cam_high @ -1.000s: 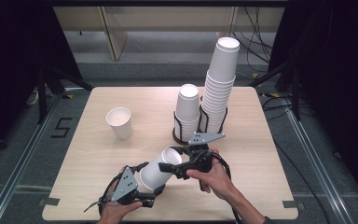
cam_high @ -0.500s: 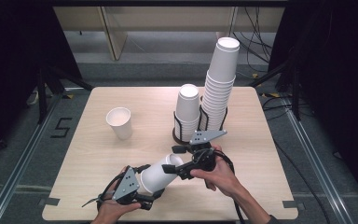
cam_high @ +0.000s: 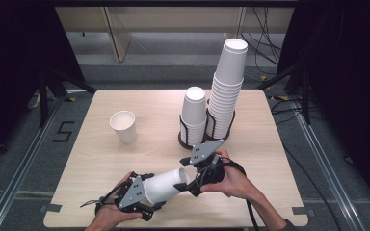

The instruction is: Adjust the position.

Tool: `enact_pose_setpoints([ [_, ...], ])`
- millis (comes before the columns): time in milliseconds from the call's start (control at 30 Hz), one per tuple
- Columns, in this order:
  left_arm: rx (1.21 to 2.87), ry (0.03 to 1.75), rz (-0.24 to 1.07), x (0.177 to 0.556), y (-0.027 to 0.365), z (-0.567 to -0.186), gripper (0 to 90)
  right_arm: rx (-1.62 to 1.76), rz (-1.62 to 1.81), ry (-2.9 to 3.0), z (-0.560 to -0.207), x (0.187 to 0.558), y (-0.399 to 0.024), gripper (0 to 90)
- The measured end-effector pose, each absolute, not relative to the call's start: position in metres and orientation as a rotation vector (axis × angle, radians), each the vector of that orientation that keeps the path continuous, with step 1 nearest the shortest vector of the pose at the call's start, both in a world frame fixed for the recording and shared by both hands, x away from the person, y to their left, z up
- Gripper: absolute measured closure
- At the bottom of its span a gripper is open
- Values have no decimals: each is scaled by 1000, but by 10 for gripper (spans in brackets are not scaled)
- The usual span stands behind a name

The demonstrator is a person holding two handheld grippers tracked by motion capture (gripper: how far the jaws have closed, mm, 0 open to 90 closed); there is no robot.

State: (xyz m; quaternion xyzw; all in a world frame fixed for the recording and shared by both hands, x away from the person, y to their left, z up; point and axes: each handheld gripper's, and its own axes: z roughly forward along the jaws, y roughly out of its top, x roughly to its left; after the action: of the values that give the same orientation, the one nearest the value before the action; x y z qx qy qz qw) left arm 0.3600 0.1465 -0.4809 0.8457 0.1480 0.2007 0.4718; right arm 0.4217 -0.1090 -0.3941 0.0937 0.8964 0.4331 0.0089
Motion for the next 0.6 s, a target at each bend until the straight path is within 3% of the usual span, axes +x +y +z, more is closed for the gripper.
enact_pose_setpoints([
  [367,2111,274,481,356,143,-480,100,91,1137,2929,-403,413,-102,192],
  [600,2081,246,464,356,144,-479,97,41,1157,2972,-407,414,-101,249],
])
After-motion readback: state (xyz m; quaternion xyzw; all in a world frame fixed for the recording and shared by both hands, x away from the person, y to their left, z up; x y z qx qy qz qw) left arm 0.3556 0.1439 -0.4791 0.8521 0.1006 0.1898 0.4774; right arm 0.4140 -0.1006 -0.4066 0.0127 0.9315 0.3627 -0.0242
